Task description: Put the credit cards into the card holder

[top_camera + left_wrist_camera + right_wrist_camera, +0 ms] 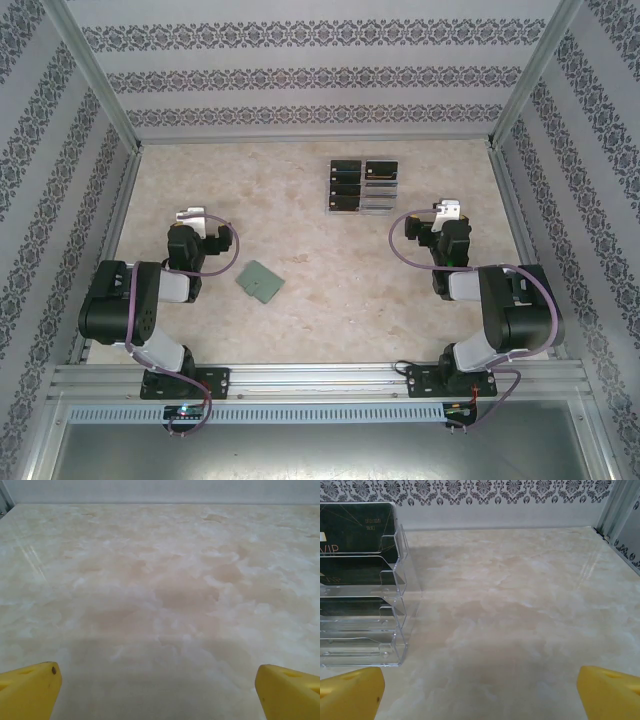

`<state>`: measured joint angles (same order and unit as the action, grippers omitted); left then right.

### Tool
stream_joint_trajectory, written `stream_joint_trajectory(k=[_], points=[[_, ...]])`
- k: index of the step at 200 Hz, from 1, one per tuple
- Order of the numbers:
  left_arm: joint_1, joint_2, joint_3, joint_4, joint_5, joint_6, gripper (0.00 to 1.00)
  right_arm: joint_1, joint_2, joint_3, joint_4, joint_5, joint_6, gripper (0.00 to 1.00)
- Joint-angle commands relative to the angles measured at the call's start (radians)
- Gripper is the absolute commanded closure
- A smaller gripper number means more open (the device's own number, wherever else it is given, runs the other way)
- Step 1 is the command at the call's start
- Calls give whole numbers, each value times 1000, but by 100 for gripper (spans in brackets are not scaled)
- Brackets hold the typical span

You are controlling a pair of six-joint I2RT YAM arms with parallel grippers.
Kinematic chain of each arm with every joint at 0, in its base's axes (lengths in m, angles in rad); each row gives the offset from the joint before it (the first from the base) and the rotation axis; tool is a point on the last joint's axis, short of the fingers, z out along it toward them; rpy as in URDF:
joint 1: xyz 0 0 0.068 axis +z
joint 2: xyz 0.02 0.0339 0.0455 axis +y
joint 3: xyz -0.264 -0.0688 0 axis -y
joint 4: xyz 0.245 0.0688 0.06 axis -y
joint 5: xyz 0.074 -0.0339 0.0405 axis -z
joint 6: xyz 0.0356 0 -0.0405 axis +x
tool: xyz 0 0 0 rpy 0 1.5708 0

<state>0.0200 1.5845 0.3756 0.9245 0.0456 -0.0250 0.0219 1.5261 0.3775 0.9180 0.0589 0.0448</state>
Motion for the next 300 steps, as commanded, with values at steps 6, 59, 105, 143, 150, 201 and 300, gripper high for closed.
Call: stream_joint_trajectory(k=[6,59,105,143,150,201,300], points=[[-6,0,-4,42,1,22,0,-1,4,-5,36,-1,-10,2],[-6,0,19,-3,1,22,0,0,3,-6,36,-1,-10,2],[-5,1,19,-5,1,22,0,-1,3,-6,36,-1,-10,2],[-5,0,23,-13,2,20,0,-3,3,-5,35,-4,-6,2],[-5,0,22,-12,3,20,0,-5,4,-5,35,-9,-5,2],[-5,0,19,-5,2,22,0,-5,0,-12,45,8,0,2],[-8,-378,102,-418,-81,-102,0,-63,-476,45,-490,-7,506,2]])
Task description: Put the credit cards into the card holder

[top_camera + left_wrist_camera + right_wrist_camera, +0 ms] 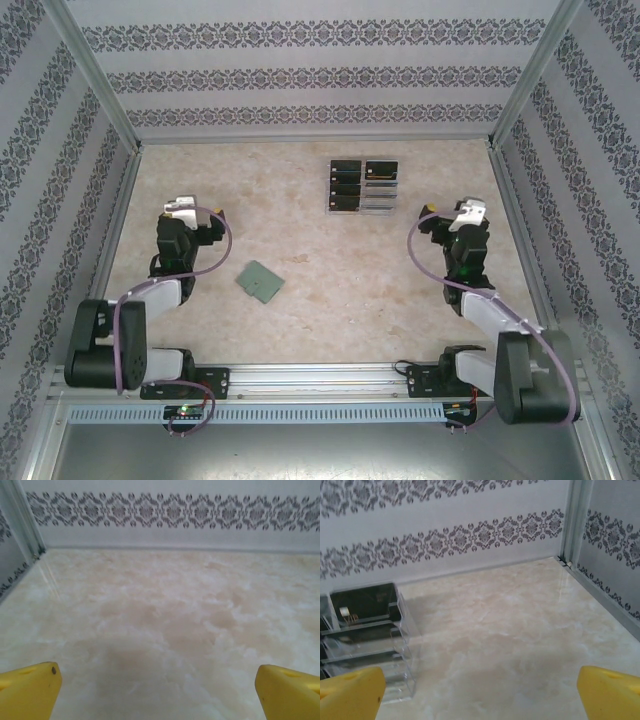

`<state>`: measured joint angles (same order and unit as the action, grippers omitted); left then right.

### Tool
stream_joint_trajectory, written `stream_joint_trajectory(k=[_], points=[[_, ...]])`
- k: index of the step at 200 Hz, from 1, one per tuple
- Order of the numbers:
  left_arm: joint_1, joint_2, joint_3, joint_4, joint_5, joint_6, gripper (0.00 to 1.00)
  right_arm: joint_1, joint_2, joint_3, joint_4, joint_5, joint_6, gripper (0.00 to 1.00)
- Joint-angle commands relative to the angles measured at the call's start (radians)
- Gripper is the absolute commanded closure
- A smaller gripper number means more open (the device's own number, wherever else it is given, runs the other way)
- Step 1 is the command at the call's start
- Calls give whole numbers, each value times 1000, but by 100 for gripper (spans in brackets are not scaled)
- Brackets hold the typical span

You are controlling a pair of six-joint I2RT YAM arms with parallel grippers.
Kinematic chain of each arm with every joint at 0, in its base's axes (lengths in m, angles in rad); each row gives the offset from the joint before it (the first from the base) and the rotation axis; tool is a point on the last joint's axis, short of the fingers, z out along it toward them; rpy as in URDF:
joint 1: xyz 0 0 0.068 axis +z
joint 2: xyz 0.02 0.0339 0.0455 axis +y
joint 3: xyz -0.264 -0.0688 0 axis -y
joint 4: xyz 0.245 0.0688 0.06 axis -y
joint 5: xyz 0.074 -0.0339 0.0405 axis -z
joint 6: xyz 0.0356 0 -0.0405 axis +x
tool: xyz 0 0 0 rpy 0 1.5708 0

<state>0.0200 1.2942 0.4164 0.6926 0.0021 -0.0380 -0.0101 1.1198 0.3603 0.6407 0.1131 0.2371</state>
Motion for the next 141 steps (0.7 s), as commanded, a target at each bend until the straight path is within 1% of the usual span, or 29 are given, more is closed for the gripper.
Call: stream_joint_trajectory(k=[1,11,21,30,45,56,74,92,107,125,141], points=[[-8,-91,65,-199,-38,-94,0,-33,-73,64,-216,-69,323,2],[-9,-133,87,-281,-38,-153,0,-64,-94,75,-230,-185,387,2],[-11,-168,103,-362,-33,-221,0,-79,-109,86,-226,-287,413,2],[-15,-201,119,-443,-32,-286,0,-79,-120,99,-237,-336,457,2],[-21,-242,143,-559,-2,-380,0,-75,-98,142,-265,-474,506,2],[-29,-267,157,-638,22,-440,0,-40,-72,182,-315,-538,519,4],[-48,-294,189,-772,47,-510,0,78,-30,241,-413,-570,496,10],[-83,-310,220,-891,68,-533,0,264,28,309,-536,-529,446,13],[-115,-313,249,-988,74,-537,0,405,96,356,-590,-509,433,18],[-147,-304,264,-1062,87,-545,0,545,199,394,-598,-510,459,24],[-162,-292,259,-1086,113,-566,0,655,291,414,-568,-513,508,29]])
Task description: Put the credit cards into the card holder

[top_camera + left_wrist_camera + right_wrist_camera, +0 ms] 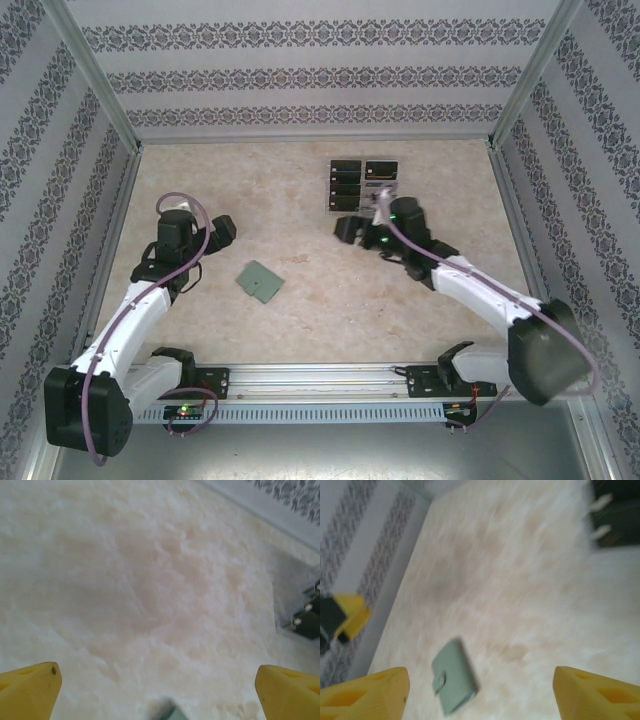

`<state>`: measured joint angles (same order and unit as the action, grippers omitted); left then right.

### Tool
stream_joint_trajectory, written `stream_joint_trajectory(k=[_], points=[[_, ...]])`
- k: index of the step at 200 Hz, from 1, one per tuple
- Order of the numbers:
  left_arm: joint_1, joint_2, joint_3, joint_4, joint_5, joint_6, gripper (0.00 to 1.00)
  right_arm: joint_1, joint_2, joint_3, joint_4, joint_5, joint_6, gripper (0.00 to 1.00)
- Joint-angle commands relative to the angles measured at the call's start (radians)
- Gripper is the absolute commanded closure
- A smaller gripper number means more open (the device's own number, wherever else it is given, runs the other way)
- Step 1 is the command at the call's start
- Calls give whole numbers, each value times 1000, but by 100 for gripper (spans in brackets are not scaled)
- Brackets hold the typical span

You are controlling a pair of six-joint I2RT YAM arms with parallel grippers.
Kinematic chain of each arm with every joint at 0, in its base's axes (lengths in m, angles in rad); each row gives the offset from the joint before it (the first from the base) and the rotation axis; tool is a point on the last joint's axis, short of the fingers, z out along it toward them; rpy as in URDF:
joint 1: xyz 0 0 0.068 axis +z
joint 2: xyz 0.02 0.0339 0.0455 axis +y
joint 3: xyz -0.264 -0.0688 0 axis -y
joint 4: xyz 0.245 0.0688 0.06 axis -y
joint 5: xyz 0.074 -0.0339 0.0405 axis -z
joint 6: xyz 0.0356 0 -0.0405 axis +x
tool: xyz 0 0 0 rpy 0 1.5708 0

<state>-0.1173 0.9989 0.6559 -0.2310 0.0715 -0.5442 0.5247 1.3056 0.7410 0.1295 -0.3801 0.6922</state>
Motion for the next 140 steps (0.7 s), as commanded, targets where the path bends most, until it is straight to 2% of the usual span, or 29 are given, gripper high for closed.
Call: stream_joint_trajectory(k=[1,29,60,100,140], points=[[-25,4,19,-163,45,-62,0,128,109,35,-56,-19,56,30],[-38,21,-14,-134,71,-97,0,281,260,85,-32,2,147,38],[-46,32,-38,-110,76,-113,0,379,386,110,58,6,270,50],[-58,51,-56,-86,78,-114,0,447,493,175,87,25,340,54],[-68,88,-55,-66,83,-113,0,451,548,215,102,45,363,56]])
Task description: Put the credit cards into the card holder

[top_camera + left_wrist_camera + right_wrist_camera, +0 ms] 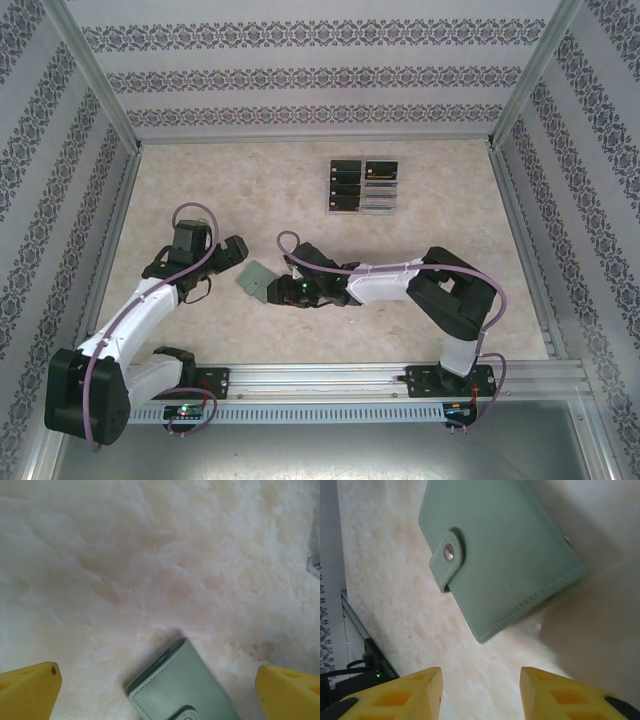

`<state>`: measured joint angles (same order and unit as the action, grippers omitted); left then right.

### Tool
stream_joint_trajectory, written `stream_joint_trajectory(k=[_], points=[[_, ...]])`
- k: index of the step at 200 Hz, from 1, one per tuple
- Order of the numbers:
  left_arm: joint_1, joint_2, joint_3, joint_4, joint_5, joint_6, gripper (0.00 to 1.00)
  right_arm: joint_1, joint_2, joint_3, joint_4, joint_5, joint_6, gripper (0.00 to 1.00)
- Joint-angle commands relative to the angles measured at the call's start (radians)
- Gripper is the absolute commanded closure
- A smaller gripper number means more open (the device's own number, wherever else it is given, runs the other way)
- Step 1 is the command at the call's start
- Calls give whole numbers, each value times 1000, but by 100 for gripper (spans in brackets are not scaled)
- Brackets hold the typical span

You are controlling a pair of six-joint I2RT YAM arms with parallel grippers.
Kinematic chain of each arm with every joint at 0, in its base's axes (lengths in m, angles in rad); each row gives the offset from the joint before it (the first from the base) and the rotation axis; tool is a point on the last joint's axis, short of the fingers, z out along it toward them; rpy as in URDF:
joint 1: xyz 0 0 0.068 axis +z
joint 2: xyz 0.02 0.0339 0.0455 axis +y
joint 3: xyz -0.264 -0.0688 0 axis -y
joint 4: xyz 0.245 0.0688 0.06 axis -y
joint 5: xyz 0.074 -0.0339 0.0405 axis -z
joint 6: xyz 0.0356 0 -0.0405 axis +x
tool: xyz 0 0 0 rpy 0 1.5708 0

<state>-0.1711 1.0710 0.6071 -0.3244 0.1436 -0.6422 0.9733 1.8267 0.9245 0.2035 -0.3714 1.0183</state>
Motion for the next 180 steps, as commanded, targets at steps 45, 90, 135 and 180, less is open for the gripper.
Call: stream_joint_trajectory(k=[45,90,135,180], points=[[-26,46,2,43,16,-12,0,-14,58,50,30,43,54,57],[-49,91,17,59,22,-13,0,-31,74,70,34,52,58,60],[-83,136,39,65,14,-6,0,-48,88,83,38,46,58,79],[-108,190,62,80,16,-7,0,-79,74,58,36,25,34,99]])
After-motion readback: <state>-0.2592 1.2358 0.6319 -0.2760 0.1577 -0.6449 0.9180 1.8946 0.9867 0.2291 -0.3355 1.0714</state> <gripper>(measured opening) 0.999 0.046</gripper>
